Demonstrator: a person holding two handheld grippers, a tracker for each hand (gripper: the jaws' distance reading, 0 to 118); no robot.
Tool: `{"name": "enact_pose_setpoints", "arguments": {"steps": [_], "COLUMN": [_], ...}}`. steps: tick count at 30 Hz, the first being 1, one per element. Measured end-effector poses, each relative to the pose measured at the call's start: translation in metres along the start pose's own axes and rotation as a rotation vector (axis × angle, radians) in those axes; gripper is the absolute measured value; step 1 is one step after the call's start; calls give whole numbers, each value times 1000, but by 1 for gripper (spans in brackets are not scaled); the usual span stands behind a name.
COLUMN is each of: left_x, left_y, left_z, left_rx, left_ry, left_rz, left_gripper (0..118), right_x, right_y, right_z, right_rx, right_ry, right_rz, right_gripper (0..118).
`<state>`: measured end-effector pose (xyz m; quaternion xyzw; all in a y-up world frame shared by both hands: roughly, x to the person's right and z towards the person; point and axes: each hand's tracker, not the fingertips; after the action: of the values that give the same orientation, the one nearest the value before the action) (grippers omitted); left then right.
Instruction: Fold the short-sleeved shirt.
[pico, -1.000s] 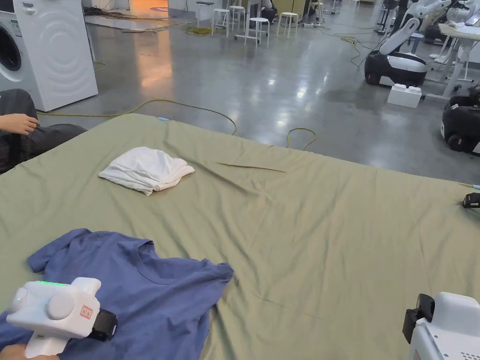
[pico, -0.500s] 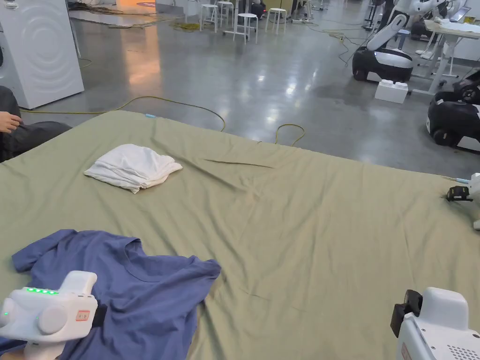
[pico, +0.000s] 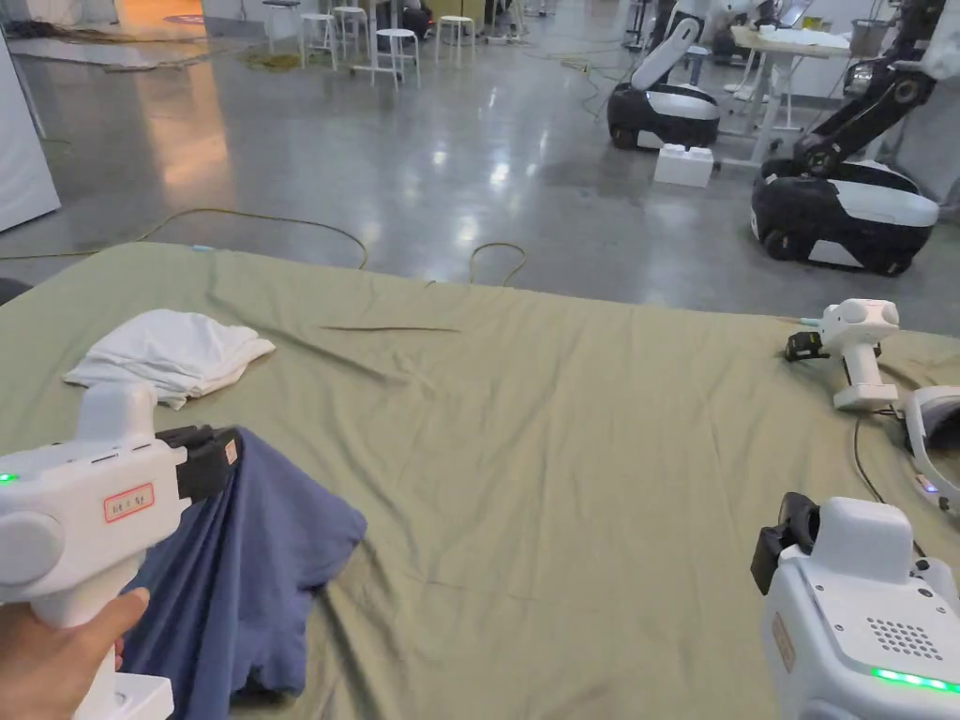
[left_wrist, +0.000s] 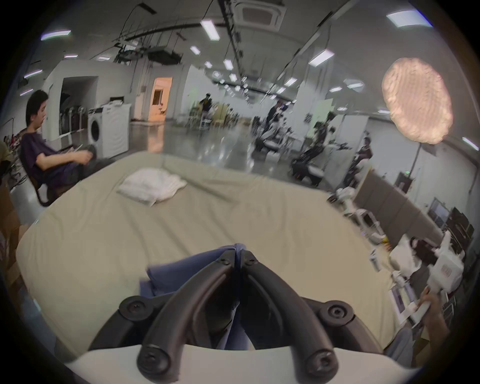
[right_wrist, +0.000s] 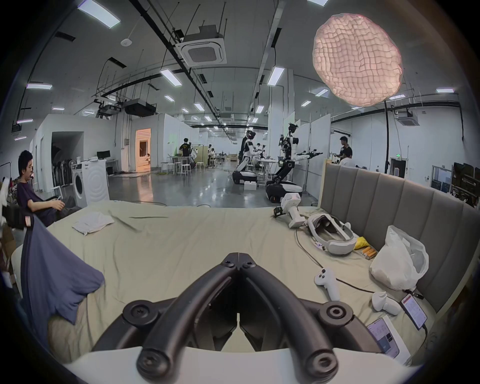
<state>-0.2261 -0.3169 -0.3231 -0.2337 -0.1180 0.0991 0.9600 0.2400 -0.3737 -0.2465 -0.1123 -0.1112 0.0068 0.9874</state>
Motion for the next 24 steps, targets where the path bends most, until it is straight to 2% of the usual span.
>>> {"name": "enact_pose_setpoints", "arguments": {"steps": [6,12,16,21,24], "left_x": [93,180,229,273,286], "left_y": [48,53,30,-26,-65], "left_z": [-1,-29,-57,-87,-104], "left_rx": [69,47,-25,-147,-233], "left_ry": [-190,-356,-455,-511,-502], "left_rz": [-110,-196,-223,-248,-268], "left_gripper": [4,4,4,4,11], "right_x": [21,41,55,69,76], "right_y": [10,11,8,0,-6], "right_z": [13,24,29,33,33], "right_rx": [39,54,46,28,2], "right_ry": [-29,-67,-91,-116,-127], "right_rz": [1,-21,-33,-39,-44], "right_gripper": [0,0,0,0,0]}}
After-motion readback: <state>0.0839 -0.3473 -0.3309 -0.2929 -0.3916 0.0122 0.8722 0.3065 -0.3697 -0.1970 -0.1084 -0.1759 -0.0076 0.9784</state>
